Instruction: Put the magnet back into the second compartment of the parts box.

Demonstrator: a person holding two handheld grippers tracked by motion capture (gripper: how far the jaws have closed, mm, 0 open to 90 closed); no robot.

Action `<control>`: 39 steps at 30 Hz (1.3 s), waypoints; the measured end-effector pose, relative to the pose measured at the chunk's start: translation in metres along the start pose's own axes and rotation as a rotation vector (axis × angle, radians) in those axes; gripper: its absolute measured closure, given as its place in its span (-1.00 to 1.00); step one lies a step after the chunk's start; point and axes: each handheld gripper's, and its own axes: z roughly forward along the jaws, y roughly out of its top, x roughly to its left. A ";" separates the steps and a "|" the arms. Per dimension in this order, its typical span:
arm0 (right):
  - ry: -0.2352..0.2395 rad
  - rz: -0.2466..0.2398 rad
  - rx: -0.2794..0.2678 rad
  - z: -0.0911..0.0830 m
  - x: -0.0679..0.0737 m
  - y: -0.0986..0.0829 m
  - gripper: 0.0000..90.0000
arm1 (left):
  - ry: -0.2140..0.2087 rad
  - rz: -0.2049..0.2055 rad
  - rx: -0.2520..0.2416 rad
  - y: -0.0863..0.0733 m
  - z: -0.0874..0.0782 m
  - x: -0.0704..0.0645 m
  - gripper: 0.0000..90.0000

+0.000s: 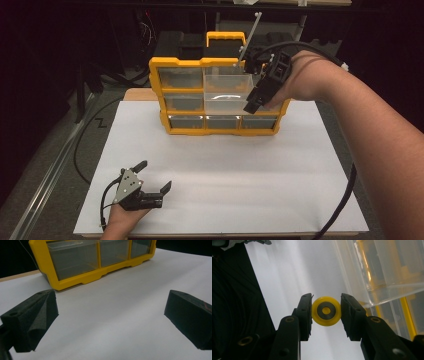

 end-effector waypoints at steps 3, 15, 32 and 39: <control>-0.004 0.000 -0.010 0.000 -0.004 0.006 0.43 | -0.001 -0.001 0.003 0.000 0.000 0.000 -1.00; -0.009 0.013 -0.020 -0.005 -0.020 0.024 0.43 | -0.010 0.007 -0.006 0.001 -0.001 -0.001 -1.00; -0.040 0.026 -0.017 -0.006 -0.037 0.042 0.43 | -0.016 -0.001 0.004 0.000 0.000 0.000 -1.00; -0.047 0.029 -0.016 -0.002 -0.044 0.049 0.43 | -0.018 0.000 0.003 0.000 -0.001 0.000 -1.00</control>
